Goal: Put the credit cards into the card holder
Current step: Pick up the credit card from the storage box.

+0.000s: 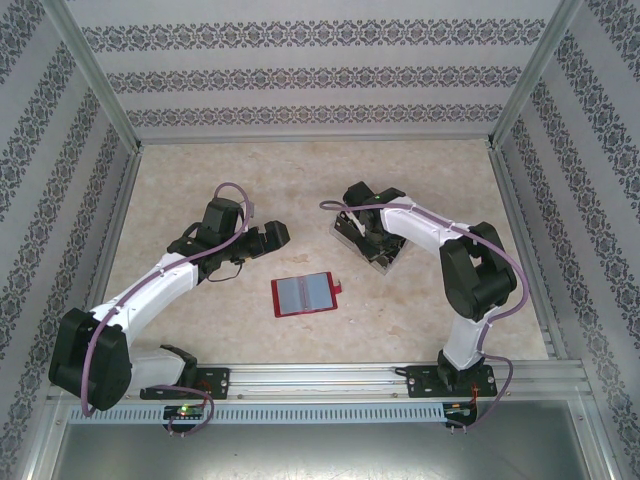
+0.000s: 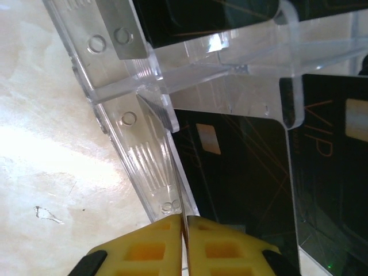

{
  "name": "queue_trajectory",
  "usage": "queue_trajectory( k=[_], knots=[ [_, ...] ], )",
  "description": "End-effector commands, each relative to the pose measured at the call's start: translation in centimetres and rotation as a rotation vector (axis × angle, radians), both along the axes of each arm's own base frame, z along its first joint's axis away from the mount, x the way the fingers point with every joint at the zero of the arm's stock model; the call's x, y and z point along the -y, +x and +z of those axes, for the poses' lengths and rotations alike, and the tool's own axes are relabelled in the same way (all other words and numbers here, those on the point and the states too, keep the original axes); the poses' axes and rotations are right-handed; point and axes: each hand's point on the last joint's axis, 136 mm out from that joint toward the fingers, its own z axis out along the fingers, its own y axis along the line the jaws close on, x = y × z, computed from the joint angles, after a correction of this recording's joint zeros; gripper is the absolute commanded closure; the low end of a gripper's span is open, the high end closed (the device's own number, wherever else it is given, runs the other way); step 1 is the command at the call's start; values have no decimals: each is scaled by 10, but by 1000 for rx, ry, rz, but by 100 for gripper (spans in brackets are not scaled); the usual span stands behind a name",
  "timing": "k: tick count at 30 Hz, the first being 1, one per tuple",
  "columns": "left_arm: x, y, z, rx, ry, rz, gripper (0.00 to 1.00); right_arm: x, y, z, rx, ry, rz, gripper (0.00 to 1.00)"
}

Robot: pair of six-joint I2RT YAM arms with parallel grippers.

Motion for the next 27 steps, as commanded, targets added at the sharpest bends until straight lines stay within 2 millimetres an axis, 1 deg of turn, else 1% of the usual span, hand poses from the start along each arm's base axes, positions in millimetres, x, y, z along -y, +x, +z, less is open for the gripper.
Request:
queue_trajectory(
  k=[1,6,11,15,20,24,27],
  knots=[
    [1,6,4,24,-11,-4,0,-1,0,5,-4,11,16,92],
    [1,5,5,24,-11,-8,0,-7,2,14,2,42,27,98],
    [0,4,8,26,-4,-11,0,-14,5,27,8,83,49,99],
    [0,5,9,26,0,-14,0,-17,9,42,33,101,51,100],
    [-1,5,10,25,11,-13,0,-21,12,73,94,135,49,100],
    [-4,3,7,13,40,-23,0,-31,9,105,162,195,48,100],
    [-10,-5,-1,-15,111,-41,0,-41,1,132,212,296,22,100]
  ],
)
